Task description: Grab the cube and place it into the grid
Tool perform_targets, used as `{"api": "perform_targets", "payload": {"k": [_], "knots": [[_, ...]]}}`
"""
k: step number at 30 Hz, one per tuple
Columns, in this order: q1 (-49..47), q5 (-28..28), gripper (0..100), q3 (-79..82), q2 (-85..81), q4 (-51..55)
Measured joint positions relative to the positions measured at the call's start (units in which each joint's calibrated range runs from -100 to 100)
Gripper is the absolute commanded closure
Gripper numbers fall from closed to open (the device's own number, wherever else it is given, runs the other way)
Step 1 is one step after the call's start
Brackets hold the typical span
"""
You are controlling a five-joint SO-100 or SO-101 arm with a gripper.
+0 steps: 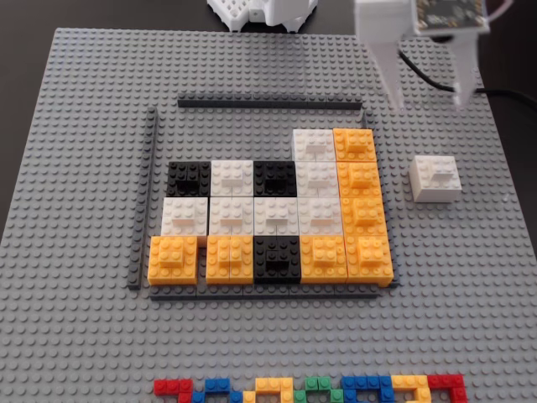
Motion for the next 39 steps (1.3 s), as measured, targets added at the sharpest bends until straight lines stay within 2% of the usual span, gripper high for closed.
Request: {"api": "perform_targets", "payload": {"k": [18, 39], "knots": [[-3.21, -1.56, 77, -8.56, 15.1, -2.15], [-1.39, 0.05, 77, -11.65, 20.27, -3.61]]}}
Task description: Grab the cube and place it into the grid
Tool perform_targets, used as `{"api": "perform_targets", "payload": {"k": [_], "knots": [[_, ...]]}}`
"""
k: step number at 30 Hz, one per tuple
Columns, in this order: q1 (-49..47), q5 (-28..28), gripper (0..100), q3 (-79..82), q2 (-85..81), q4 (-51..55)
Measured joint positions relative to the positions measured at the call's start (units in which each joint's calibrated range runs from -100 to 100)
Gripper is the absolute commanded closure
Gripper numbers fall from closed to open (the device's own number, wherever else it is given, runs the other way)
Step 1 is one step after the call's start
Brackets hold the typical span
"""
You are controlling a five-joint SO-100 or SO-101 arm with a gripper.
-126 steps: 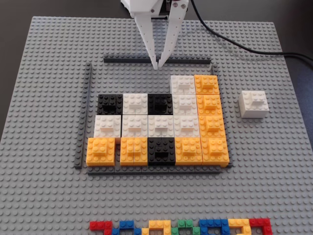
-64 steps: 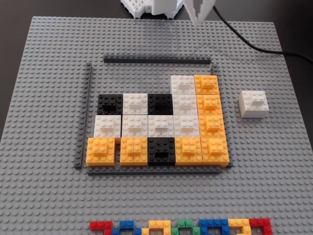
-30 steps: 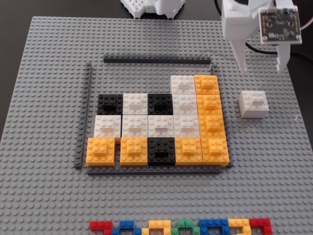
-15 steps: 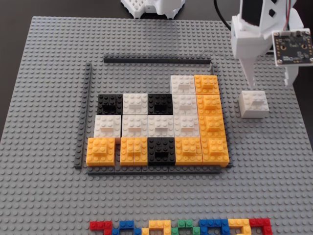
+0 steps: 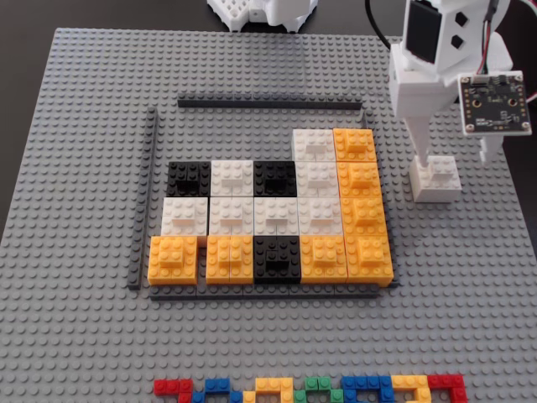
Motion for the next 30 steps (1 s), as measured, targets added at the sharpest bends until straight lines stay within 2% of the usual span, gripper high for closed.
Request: {"api": "perform_targets", "payload": {"k": [12, 23, 30], "knots": [[-0.44, -0.05, 78, -0.09, 2.37, -0.54], [-0.07, -0.24, 88, -0.09, 2.37, -0.73], [0.0, -0.39, 88, -0.09, 2.37, -1.12]]}}
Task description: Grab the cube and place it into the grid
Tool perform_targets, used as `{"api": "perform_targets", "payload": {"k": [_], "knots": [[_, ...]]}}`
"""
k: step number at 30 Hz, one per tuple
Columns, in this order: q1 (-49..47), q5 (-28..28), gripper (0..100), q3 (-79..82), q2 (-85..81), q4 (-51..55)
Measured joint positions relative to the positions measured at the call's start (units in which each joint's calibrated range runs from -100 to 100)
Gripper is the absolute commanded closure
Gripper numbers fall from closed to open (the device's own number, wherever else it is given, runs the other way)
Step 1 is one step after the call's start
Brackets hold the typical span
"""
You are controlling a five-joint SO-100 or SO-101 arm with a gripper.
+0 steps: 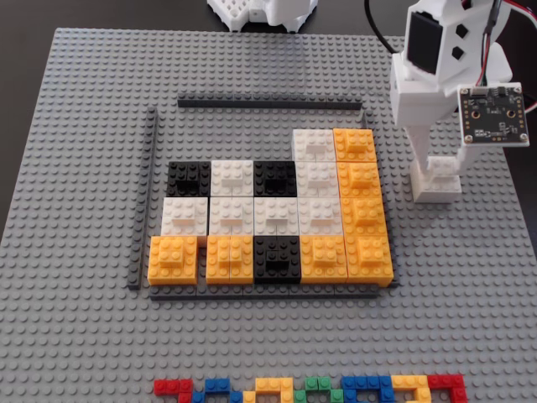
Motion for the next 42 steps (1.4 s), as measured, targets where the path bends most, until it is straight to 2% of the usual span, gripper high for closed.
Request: {"api": "perform_targets", "payload": {"k": [22, 34, 42], "knots": [[0.66, 0.78, 91, 2.38, -1.7, -0.78], [0.73, 0.73, 91, -0.62, -11.54, 4.79], [4.37, 3.86, 91, -8.03, -18.07, 9.96]]}}
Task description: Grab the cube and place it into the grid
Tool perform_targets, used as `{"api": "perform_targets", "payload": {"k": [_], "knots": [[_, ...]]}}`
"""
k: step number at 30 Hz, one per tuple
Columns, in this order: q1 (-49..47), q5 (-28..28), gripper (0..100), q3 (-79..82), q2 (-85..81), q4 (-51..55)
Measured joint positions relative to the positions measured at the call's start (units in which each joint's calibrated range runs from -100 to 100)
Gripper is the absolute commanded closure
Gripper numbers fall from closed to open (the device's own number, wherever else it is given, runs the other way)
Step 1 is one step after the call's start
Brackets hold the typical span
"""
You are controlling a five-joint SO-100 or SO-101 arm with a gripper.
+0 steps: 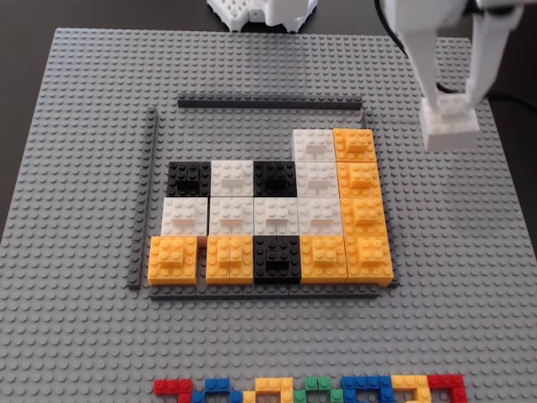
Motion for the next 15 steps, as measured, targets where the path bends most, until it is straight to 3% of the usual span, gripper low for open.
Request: {"api": "perform_targets", "payload": {"k": [7, 15], "knots": [[8.09, 4.93, 92, 0.53, -6.45, 2.34], [17.5, 9.77, 92, 12.71, -14.5, 1.81]]}}
